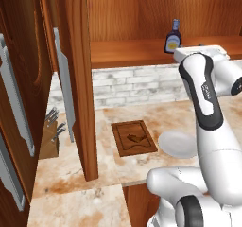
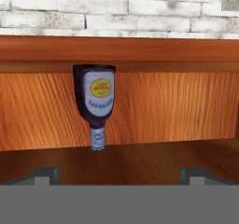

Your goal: Pick the chicken drumstick from the plate and place it on the cutting board. Then pick the condiment bottle from the cabinet and place it next to the cutting board.

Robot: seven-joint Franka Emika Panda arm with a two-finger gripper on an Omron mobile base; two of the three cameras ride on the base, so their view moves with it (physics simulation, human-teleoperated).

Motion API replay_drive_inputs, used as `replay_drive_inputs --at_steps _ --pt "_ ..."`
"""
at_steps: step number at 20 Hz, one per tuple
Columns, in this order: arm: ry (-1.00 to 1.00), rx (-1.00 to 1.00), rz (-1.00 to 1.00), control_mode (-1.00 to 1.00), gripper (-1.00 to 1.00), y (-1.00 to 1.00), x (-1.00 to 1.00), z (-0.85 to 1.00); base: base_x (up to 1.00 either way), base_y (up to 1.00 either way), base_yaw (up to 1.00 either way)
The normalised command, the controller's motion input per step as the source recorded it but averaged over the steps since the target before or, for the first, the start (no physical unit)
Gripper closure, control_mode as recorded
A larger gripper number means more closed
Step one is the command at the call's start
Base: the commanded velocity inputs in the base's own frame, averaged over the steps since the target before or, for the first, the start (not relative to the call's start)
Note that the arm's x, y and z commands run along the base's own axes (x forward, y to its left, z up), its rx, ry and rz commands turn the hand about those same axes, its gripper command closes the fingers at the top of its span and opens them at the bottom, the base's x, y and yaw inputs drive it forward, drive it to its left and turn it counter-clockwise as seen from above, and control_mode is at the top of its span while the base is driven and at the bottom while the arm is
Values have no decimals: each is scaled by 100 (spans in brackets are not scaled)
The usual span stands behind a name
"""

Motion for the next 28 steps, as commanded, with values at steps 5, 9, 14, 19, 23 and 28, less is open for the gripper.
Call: replay_drive_inputs --at_steps 5,9,14,19,23,28 --pt "10 6 -3 -100 -100 -1 0 34 0 0 0" --pt "9 7 -3 -100 -100 0 0 35 0 0 0" --pt "9 7 -2 -100 -100 0 0 31 0 0 0" --pt "10 8 -1 -100 -100 0 0 25 0 0 0" --pt "11 9 -1 -100 -100 0 0 23 0 0 0" --pt "11 10 0 -100 -100 0 0 25 0 0 0"
